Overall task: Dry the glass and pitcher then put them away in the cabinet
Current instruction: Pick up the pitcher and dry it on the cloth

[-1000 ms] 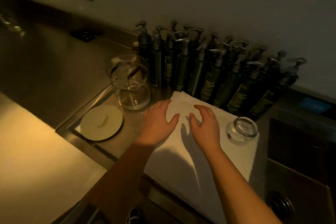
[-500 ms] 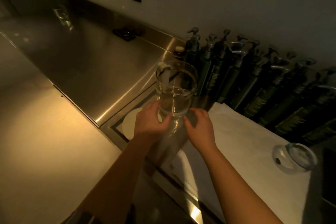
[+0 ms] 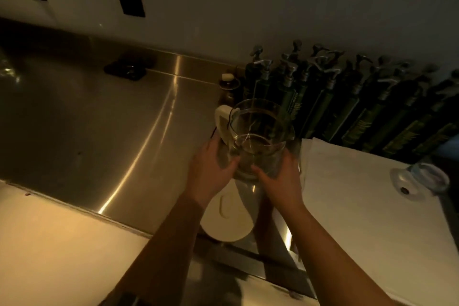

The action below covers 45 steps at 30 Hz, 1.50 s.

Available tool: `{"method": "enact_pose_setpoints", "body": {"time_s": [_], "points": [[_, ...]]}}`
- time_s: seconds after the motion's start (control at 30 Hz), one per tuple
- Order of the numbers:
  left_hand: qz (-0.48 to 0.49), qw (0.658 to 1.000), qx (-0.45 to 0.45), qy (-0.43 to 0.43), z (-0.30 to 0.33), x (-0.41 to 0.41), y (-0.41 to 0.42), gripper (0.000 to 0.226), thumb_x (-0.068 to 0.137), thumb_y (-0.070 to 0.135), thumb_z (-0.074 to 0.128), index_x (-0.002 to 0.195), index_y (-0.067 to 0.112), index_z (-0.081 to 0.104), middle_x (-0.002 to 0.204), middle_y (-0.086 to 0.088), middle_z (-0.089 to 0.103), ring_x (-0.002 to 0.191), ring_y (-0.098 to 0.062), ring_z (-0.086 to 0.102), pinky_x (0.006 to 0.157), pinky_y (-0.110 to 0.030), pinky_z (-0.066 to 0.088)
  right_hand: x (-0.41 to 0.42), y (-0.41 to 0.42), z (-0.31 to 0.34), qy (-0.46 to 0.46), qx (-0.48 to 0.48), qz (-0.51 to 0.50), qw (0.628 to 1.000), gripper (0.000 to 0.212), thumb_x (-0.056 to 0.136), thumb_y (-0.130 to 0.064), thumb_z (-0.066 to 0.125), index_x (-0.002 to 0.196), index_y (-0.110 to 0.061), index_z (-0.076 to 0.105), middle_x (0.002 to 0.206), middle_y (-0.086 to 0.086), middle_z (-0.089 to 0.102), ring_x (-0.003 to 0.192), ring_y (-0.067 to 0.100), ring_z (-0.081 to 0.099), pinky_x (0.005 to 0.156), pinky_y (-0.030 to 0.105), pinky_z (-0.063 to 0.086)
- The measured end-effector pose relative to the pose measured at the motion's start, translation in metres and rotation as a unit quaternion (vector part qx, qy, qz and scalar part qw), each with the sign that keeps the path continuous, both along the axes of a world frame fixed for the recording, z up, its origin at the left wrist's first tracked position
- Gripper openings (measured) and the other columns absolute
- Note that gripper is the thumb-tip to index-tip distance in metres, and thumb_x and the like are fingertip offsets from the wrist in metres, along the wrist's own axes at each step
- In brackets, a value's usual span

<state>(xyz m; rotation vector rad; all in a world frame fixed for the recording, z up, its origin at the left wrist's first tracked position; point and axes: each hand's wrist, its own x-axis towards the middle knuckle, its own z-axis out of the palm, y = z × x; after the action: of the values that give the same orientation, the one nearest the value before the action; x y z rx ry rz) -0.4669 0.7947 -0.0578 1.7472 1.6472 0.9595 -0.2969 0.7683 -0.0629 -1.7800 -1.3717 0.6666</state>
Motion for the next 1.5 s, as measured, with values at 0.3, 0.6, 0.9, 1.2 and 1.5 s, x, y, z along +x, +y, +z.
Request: {"method": "enact_pose_setpoints", "body": {"time_s": [0.3, 0.6, 0.9, 1.2, 1.5], "points": [[-0.125, 0.981, -0.063, -0.137, 0.009, 0.013, 0.03, 0.089, 0.082, 0.038, 0.072, 0.15, 0.04, 0.015, 0.146, 0.006, 0.041, 0.132, -0.012, 0.041, 0.107, -0.038, 0.04, -0.013, 0.022, 0.001, 0.057, 0.02, -0.035, 0.998, 0.106, 0.058, -0.054, 0.083, 0.144, -0.023, 0.03, 0.142, 0.001, 0.045, 0.13, 0.018, 0.045, 0.106, 0.047, 0.042], [-0.134, 0.975, -0.059, -0.169, 0.009, 0.022, 0.023, 0.083, 0.081, 0.039, 0.067, 0.149, 0.046, 0.019, 0.135, 0.008, 0.052, 0.12, -0.005, 0.048, 0.085, -0.01, 0.041, 0.01, 0.031, 0.01, 0.071, 0.021, 0.006, 0.997, 0.119, 0.048, -0.059, 0.083, 0.146, -0.026, 0.024, 0.143, -0.004, 0.044, 0.131, 0.014, 0.043, 0.107, 0.042, 0.04], [-0.137, 0.983, -0.049, -0.109, 0.005, 0.038, 0.002, 0.07, 0.085, 0.035, 0.063, 0.142, 0.05, 0.027, 0.121, 0.013, 0.06, 0.109, -0.002, 0.057, 0.092, -0.033, 0.052, 0.045, 0.041, 0.017, 0.046, 0.005, 0.037, 0.998, 0.115, 0.047, -0.052, 0.085, 0.143, -0.023, 0.031, 0.138, -0.002, 0.049, 0.128, 0.014, 0.046, 0.102, 0.035, 0.041], [0.039, 0.996, -0.064, -0.047, 0.022, 0.009, 0.053, 0.073, 0.086, 0.039, 0.063, 0.147, 0.019, 0.029, 0.144, -0.01, 0.038, 0.13, -0.027, 0.042, 0.102, -0.036, 0.038, 0.048, 0.047, 0.018, 0.152, -0.054, -0.03, 0.986, 0.125, 0.055, -0.076, 0.069, 0.153, -0.026, 0.01, 0.155, 0.006, 0.03, 0.14, 0.029, 0.033, 0.111, 0.05, 0.034], [0.041, 0.978, -0.167, -0.117, 0.023, 0.017, 0.082, 0.053, 0.092, 0.042, 0.058, 0.137, 0.019, 0.044, 0.126, -0.009, 0.055, 0.11, -0.027, 0.057, 0.092, -0.044, 0.051, 0.039, 0.055, 0.018, 0.243, -0.061, -0.062, 0.966, 0.075, 0.074, -0.058, 0.067, 0.139, -0.035, 0.038, 0.139, -0.002, 0.05, 0.126, 0.027, 0.048, 0.1, 0.056, 0.043]]}}
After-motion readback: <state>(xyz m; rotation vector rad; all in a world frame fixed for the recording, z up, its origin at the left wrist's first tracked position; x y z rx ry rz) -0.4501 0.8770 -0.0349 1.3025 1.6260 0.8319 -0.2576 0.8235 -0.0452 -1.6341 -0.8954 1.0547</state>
